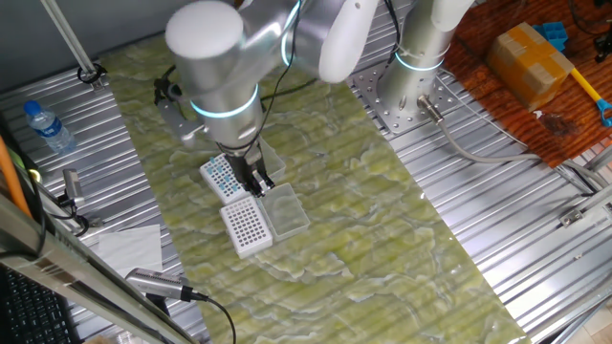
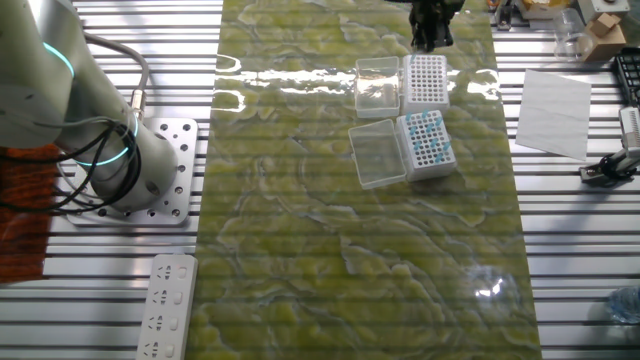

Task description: Transfer all medium pipette tips from one holder to another

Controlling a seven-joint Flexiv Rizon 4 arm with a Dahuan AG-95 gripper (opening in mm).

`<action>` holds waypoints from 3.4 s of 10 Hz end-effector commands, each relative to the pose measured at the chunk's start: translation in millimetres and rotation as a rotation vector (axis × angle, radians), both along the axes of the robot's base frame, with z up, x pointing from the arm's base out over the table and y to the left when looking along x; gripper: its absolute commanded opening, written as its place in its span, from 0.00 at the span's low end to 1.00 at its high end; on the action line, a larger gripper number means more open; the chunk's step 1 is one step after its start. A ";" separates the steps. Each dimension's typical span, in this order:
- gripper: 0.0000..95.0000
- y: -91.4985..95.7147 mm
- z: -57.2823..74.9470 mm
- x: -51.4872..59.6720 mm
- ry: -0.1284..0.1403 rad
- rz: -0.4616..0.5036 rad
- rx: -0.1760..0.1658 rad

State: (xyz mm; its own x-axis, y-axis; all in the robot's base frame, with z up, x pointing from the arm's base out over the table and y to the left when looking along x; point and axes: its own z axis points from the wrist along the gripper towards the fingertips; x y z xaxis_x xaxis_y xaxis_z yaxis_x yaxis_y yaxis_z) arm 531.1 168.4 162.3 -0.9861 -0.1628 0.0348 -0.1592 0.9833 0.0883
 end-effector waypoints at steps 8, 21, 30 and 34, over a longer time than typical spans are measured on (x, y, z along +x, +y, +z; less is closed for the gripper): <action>0.00 25.9 -6.6 7.7 -0.030 0.149 0.019; 0.00 43.3 -30.3 7.6 -0.057 0.124 0.011; 0.00 46.6 -39.3 7.7 -0.069 0.119 0.010; 0.00 46.9 -42.1 7.9 -0.074 0.121 0.008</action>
